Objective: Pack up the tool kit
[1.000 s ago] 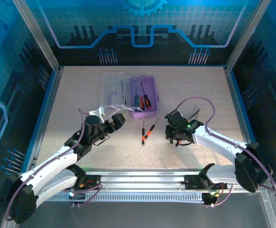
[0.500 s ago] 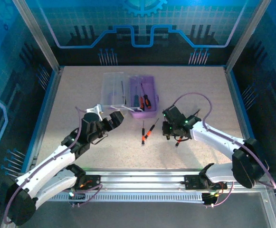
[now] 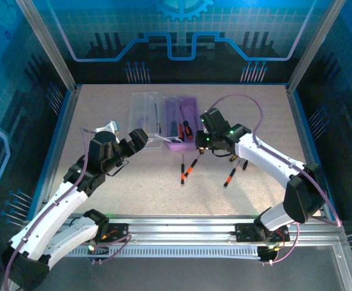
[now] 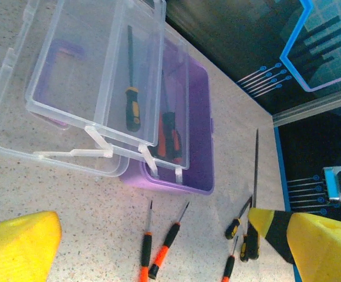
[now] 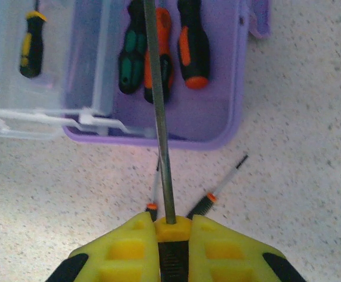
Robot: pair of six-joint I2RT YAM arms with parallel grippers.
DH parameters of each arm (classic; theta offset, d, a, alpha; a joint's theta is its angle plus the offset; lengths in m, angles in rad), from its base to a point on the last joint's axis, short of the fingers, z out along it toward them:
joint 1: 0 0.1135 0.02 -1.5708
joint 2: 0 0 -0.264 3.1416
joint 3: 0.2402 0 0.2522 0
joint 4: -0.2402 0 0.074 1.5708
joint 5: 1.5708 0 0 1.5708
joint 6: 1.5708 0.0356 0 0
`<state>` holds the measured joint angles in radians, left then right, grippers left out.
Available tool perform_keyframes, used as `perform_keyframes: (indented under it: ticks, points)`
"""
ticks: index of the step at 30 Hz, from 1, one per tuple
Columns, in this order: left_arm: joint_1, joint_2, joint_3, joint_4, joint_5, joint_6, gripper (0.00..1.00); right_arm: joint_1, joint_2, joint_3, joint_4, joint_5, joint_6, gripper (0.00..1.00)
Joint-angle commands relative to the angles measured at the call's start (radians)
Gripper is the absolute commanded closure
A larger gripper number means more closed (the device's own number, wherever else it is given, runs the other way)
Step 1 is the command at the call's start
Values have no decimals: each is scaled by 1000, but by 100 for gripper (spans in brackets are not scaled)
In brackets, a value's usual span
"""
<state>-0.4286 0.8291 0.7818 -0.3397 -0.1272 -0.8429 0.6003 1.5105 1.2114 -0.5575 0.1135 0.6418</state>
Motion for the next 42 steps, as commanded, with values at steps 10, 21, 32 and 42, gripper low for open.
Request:
perform_keyframes:
  ticks: [10,21,32,42]
  points:
    - [10,71,-68,164,106,-167,1,-36,290,308,8,-148,23,86]
    - [13,58,-136,235,82,-127,1,-59,458,463,37,-218,65,87]
    - [22,97,-178,298,60,-135,1,-30,587,641,9,-276,38,85]
    - [25,36,-218,279,18,-130,1,-27,738,767,26,-338,114,85]
